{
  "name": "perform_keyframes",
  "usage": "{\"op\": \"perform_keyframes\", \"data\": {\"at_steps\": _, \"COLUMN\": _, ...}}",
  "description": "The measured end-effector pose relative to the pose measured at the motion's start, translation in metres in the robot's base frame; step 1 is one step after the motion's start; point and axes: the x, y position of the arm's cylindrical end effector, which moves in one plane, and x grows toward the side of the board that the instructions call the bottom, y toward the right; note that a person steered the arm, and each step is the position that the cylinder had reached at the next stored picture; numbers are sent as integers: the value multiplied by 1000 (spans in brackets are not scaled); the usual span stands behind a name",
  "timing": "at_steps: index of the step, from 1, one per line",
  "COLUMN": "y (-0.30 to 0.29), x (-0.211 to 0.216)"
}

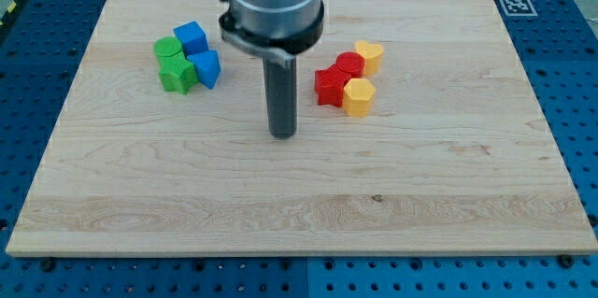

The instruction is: Slide the group of blocks towards the center left

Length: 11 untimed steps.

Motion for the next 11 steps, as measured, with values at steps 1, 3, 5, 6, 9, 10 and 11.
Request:
{"op": "perform_keyframes", "data": {"at_steps": 1, "y": -2, "x": 1}}
{"op": "perform_keyframes", "data": {"at_steps": 3, "y": -8, "x": 1}}
{"op": "perform_keyframes", "data": {"at_steps": 5, "y": -26, "x": -44}}
{"op": "perform_keyframes", "data": {"at_steps": 6, "y": -49, "x": -90}}
{"op": "perform_keyframes", "data": {"at_steps": 9, "y": -85, "x": -117}}
{"op": "perform_keyframes", "data": {"at_steps": 10, "y": -100, "x": -117}}
{"op": "perform_keyframes", "data": {"at_steps": 11, "y": -111, "x": -117}}
